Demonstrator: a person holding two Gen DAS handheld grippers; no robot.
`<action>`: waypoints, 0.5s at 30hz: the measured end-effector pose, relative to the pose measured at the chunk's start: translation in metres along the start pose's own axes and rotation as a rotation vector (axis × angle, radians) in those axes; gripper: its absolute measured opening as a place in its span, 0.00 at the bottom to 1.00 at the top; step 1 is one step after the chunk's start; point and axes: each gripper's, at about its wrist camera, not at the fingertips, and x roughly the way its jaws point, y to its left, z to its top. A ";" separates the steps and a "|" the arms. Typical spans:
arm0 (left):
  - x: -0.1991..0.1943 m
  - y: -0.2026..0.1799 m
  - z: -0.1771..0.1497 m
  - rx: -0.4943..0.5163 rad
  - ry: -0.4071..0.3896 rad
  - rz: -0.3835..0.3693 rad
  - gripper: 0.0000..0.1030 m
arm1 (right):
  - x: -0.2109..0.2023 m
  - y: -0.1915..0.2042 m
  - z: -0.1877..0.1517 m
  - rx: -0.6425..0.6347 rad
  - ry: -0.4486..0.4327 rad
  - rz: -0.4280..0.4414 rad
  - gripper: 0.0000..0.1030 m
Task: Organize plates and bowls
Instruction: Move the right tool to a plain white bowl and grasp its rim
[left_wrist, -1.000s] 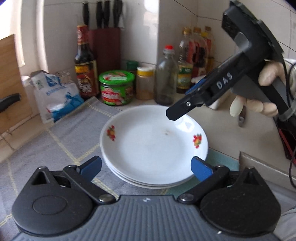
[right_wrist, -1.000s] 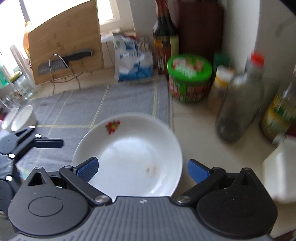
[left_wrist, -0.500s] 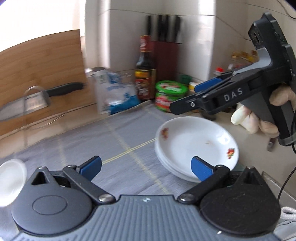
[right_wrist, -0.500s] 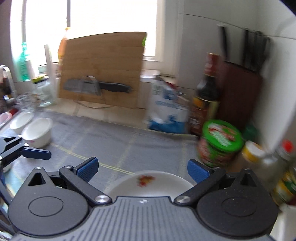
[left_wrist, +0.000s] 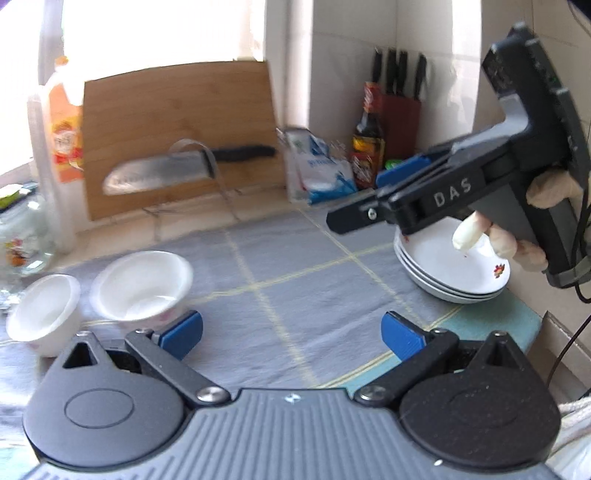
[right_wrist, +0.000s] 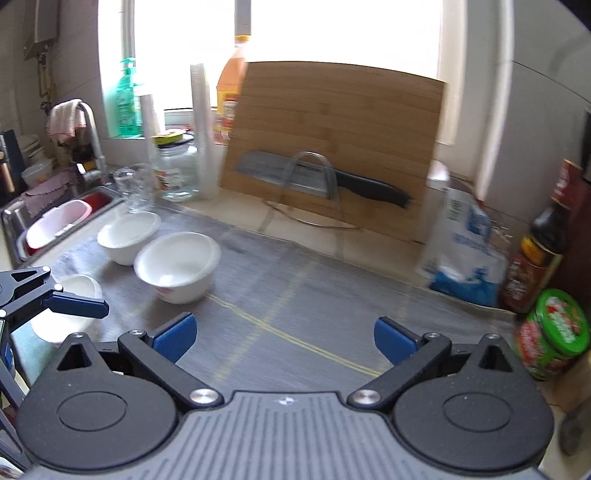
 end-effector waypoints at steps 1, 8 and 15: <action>-0.009 0.010 -0.004 -0.007 -0.014 0.008 0.99 | 0.002 0.010 0.002 -0.005 0.001 -0.004 1.00; -0.049 0.063 -0.037 -0.042 -0.047 0.061 0.99 | 0.026 0.079 0.013 -0.010 0.021 0.040 1.00; -0.068 0.099 -0.072 -0.033 -0.005 0.088 0.99 | 0.057 0.127 0.021 -0.004 0.062 0.148 1.00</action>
